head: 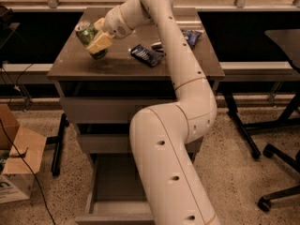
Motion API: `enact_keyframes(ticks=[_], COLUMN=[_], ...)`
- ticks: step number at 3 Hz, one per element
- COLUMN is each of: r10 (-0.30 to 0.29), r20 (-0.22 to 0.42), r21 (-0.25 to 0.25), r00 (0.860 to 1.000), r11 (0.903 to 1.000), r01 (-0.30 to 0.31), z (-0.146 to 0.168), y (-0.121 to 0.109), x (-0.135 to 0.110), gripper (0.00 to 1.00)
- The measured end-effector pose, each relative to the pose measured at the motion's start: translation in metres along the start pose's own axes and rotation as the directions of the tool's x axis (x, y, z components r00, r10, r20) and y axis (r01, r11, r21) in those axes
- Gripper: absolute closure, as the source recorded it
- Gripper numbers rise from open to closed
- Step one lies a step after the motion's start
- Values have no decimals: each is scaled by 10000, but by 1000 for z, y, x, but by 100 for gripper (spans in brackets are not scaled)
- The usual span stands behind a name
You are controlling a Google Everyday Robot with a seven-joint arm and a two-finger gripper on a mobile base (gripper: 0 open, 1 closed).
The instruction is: Place green can into bottom drawer
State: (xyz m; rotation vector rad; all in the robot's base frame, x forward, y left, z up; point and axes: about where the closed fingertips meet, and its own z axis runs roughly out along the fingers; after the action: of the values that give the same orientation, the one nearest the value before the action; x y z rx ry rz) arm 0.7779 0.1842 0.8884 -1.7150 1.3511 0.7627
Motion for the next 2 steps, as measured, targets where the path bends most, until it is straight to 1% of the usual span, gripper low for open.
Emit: enact_keyframes(ticks=[1, 2], r10=[200, 705], r20=[-1395, -2701], r21=[-222, -204], r00=[9900, 9603], r11=[9995, 9967], r01=[-233, -789], z=[-28, -62], y=[14, 26], x=[18, 34], gripper=[100, 100])
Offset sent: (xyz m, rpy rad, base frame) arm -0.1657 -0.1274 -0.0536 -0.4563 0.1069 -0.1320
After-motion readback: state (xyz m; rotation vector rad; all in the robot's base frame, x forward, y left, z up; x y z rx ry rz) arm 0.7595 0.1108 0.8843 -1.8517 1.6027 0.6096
